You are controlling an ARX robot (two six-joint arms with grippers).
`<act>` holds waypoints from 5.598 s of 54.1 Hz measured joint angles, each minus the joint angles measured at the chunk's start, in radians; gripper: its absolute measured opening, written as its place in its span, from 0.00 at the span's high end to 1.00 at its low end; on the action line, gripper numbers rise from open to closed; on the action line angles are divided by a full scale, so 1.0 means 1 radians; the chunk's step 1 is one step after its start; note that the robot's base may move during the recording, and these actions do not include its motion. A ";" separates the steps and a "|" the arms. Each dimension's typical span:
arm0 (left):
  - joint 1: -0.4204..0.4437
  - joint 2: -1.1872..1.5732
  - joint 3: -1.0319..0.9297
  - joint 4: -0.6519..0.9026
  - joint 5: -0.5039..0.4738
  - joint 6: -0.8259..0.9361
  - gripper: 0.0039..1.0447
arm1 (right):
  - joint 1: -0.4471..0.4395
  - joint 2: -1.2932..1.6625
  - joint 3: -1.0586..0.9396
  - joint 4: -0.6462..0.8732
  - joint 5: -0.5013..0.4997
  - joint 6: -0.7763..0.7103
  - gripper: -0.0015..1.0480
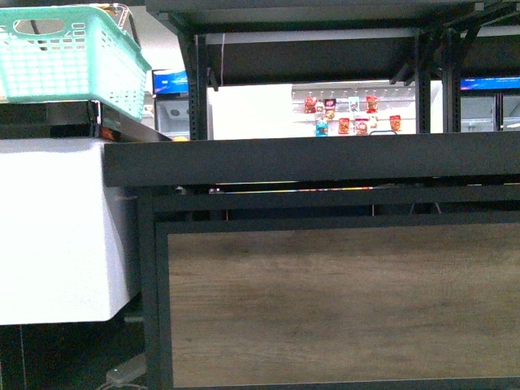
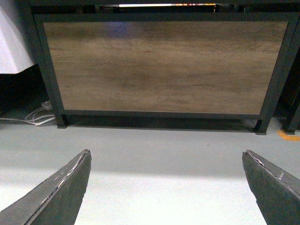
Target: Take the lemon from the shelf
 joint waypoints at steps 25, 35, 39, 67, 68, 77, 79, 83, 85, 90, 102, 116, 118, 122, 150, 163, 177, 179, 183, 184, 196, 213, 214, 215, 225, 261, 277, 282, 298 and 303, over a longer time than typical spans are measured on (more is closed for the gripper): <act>0.000 0.000 0.000 0.000 0.000 0.000 0.07 | 0.000 0.000 0.000 0.000 0.000 0.000 0.07; 0.000 0.000 0.000 0.000 0.000 0.000 0.07 | 0.000 0.000 0.000 0.000 0.000 0.000 0.07; 0.000 0.000 0.000 0.000 0.000 0.000 0.07 | 0.000 0.000 0.000 0.000 0.000 0.000 0.07; 0.000 0.000 0.000 0.000 0.000 0.000 0.07 | 0.000 0.000 0.000 0.000 0.000 0.000 0.07; 0.000 0.000 0.000 0.000 0.000 0.000 0.07 | 0.000 0.000 0.000 0.000 0.000 0.000 0.07; 0.000 0.000 0.000 0.000 0.000 0.000 0.07 | 0.000 0.000 0.000 0.000 0.000 0.000 0.07; 0.000 0.000 0.000 0.000 0.000 0.000 0.07 | 0.000 0.000 0.000 0.000 0.000 0.000 0.07; 0.000 0.000 0.000 0.000 0.000 0.000 0.07 | 0.000 0.000 0.000 0.000 0.000 0.000 0.07; 0.000 0.000 0.000 0.000 0.000 0.000 0.07 | 0.000 0.000 0.000 0.000 0.000 0.000 0.07; 0.000 0.000 0.000 0.000 0.000 0.000 0.07 | 0.000 0.000 0.000 0.000 0.001 0.000 0.07; 0.000 0.000 0.000 0.000 0.000 0.000 0.07 | 0.000 0.000 0.000 0.000 0.000 0.000 0.07; 0.000 0.000 0.000 0.000 0.000 0.000 0.07 | 0.000 0.000 0.000 0.000 0.000 0.000 0.07; 0.000 0.000 0.000 0.000 0.000 0.000 0.07 | 0.000 0.000 0.000 0.000 0.000 0.000 0.07; 0.000 0.000 0.000 0.000 0.000 0.000 0.07 | 0.000 0.000 0.000 0.000 0.000 0.000 0.07; 0.000 0.000 0.000 0.000 0.000 0.000 0.07 | 0.000 0.000 0.000 0.000 0.000 0.000 0.07; 0.000 0.000 0.000 0.000 0.000 0.000 0.07 | 0.000 0.000 0.000 0.000 0.001 0.000 0.07; 0.000 0.000 0.000 0.000 0.000 0.000 0.07 | 0.000 0.000 0.000 0.000 0.000 0.000 0.07; 0.000 0.000 0.000 0.000 0.000 0.000 0.07 | 0.000 0.000 0.000 0.000 0.000 0.000 0.07; 0.000 0.000 0.000 0.000 0.000 0.000 0.07 | 0.000 0.000 0.000 0.000 0.000 0.000 0.07; 0.000 0.001 0.000 0.000 0.001 0.000 0.07 | 0.000 0.000 0.000 0.000 0.000 0.000 0.07; 0.000 0.001 0.000 0.000 0.001 0.000 0.07 | 0.000 0.001 0.000 0.000 0.000 0.000 0.07; 0.000 0.001 0.000 0.000 0.000 0.000 0.07 | 0.000 0.000 0.000 0.000 0.000 0.000 0.07; 0.000 0.001 0.000 0.000 0.000 0.000 0.07 | 0.000 0.000 0.000 0.000 0.000 0.000 0.07; 0.000 0.001 0.000 0.000 0.000 0.000 0.07 | 0.000 0.000 0.000 0.000 0.000 0.000 0.07; 0.000 0.001 0.000 0.000 0.000 0.000 0.07 | 0.000 0.000 0.000 0.000 0.000 0.000 0.07; 0.000 0.001 0.000 0.000 0.000 0.000 0.07 | 0.000 0.000 0.000 0.000 0.000 0.000 0.07; 0.000 0.001 0.000 0.000 0.000 0.000 0.07 | 0.000 0.000 0.000 0.000 0.000 0.000 0.07; 0.000 0.001 0.000 0.000 0.000 0.000 0.07 | 0.000 0.000 0.000 0.000 0.000 0.000 0.07; 0.000 0.001 0.000 0.000 0.000 0.000 0.07 | 0.000 0.000 0.000 0.000 0.001 0.001 0.07; 0.000 0.001 0.000 0.000 0.000 0.000 0.07 | 0.000 0.000 0.000 0.000 0.000 0.000 0.07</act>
